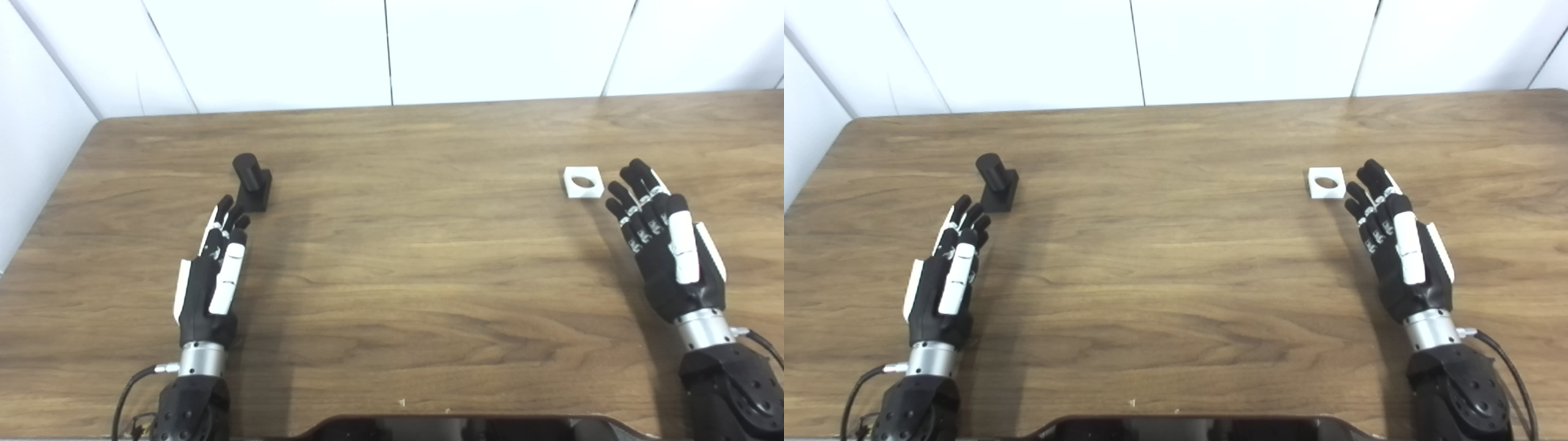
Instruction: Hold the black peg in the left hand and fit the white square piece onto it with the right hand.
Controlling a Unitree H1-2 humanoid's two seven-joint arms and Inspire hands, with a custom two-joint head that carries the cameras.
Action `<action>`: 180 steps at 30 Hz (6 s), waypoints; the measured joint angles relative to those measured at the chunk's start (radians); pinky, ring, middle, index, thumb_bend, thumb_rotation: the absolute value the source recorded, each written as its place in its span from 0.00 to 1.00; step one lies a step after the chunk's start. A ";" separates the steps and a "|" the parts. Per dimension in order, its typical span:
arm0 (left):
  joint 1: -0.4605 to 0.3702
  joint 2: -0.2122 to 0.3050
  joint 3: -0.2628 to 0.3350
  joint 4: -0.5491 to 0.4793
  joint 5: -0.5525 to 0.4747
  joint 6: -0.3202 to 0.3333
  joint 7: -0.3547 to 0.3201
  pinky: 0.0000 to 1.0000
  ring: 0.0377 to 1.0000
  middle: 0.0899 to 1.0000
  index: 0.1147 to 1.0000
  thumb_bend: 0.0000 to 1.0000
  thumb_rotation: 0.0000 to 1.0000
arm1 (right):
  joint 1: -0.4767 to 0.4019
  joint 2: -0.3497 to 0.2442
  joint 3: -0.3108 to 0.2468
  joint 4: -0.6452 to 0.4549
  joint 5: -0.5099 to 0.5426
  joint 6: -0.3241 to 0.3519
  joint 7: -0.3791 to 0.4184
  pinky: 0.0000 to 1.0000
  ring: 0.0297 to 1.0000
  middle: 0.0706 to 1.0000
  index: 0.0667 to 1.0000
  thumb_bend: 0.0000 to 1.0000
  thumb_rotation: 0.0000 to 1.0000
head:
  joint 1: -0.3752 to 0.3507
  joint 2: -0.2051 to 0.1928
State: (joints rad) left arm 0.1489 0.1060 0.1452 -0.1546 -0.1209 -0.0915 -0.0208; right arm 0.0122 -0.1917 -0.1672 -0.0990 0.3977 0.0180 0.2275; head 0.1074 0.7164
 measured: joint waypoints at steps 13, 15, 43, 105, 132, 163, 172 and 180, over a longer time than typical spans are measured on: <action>-0.002 0.000 0.002 -0.035 0.079 0.038 0.044 0.93 0.92 0.94 0.94 0.53 0.73 | 0.000 0.003 -0.002 0.001 -0.010 -0.001 0.000 0.96 0.95 0.96 0.93 0.54 0.82 | 0.008 -0.002; -0.003 0.000 0.002 -0.061 0.123 0.051 0.062 0.92 0.93 0.94 0.94 0.53 0.72 | 0.000 0.004 -0.002 0.001 -0.010 0.000 0.000 0.96 0.95 0.96 0.93 0.55 0.81 | 0.008 -0.002; -0.094 -0.014 -0.032 -0.128 0.668 0.307 0.215 0.89 0.94 0.93 0.88 0.71 0.42 | -0.005 0.010 -0.003 0.018 -0.014 -0.028 0.000 0.93 0.96 0.96 0.91 0.58 0.80 | 0.015 -0.028; -0.370 0.133 -0.148 0.215 1.038 0.561 0.051 1.00 0.99 0.93 0.79 0.77 0.57 | -0.015 0.011 0.004 0.040 -0.071 -0.088 0.000 0.86 0.94 0.94 0.90 0.56 0.82 | 0.018 -0.049; -0.421 0.134 -0.178 0.334 1.039 0.561 0.076 1.00 0.97 0.90 0.77 0.76 0.54 | -0.013 0.014 0.004 0.037 -0.073 -0.092 0.000 0.87 0.95 0.95 0.90 0.58 0.81 | 0.003 -0.054; -0.439 0.144 -0.217 0.350 0.929 0.537 0.206 0.99 0.95 0.84 0.56 0.63 0.22 | -0.012 0.010 0.004 0.035 -0.042 -0.092 0.004 0.88 0.96 0.95 0.91 0.60 0.84 | 0.011 -0.043; -0.443 0.137 -0.205 0.340 0.856 0.523 0.236 0.89 0.96 0.83 0.43 0.51 0.07 | -0.012 0.010 0.004 0.034 -0.042 -0.091 0.004 0.87 0.96 0.95 0.91 0.60 0.84 | 0.011 -0.040; -0.441 0.138 -0.206 0.340 0.833 0.515 0.247 0.90 0.96 0.83 0.42 0.51 0.06 | -0.011 0.009 0.003 0.031 -0.034 -0.089 0.004 0.87 0.95 0.95 0.91 0.59 0.83 | 0.011 -0.037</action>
State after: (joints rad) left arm -0.2920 0.2441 -0.0605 0.1851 0.7124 0.4233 0.2266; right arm 0.0014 -0.1829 -0.1646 -0.0677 0.3638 -0.0714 0.2312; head 0.1181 0.6796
